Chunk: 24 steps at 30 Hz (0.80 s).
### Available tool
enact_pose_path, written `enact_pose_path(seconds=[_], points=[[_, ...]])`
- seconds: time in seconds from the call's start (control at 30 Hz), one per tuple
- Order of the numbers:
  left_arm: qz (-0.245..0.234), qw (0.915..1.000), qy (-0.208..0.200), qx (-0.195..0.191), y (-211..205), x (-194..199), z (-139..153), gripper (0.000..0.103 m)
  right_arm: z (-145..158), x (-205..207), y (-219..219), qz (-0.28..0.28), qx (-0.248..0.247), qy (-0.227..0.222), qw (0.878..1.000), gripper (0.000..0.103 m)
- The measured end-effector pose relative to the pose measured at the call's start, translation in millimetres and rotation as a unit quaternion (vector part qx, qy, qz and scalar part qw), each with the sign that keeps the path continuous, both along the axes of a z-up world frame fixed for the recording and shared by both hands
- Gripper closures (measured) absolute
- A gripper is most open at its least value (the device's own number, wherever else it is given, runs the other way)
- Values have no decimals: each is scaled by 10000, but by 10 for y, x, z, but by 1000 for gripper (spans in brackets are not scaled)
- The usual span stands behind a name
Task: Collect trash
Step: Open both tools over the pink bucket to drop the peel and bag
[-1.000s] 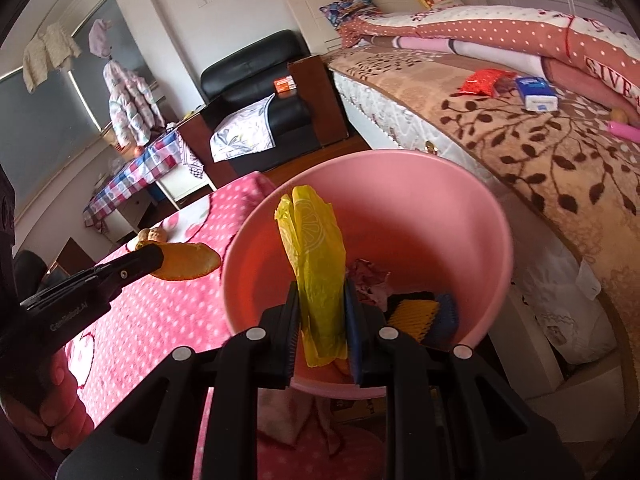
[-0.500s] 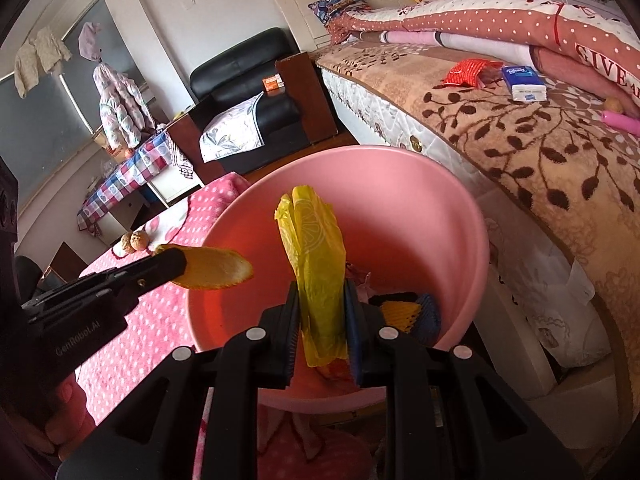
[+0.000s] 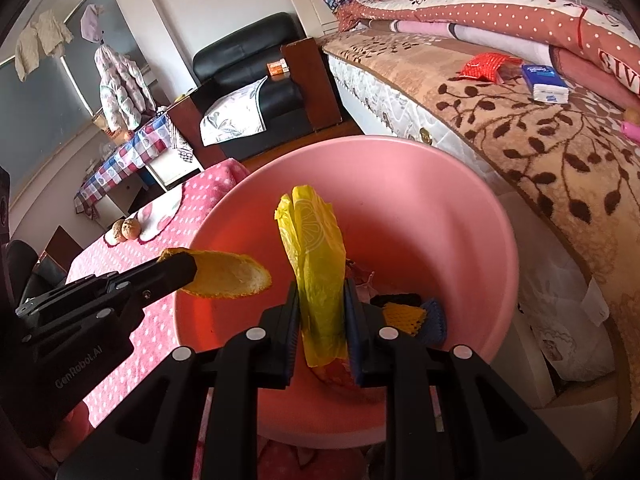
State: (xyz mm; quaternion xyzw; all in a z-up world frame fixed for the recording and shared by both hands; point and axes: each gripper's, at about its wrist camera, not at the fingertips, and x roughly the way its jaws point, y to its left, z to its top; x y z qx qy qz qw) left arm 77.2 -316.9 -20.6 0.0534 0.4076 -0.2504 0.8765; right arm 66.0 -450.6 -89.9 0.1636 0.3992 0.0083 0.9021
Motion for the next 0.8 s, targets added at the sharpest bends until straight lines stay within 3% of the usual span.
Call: enact_pose_path(seconds=[0.4,0.5,0.57,0.8], points=[[-33,10000,21,-88,11,7,-20,95,33,82,44,42,-22,6,10000,82],[-45,9999,-39,-122,30,-17,15,84,31,99,31,15,-8,48,10000,82],[-20,9998,-108,-175,60,-40,55,64,24,115,24,3,-8,77,10000,82],[-20,9991,-300,-292,179,-117,252,52,18,172,61,101,1,223,9997,78]])
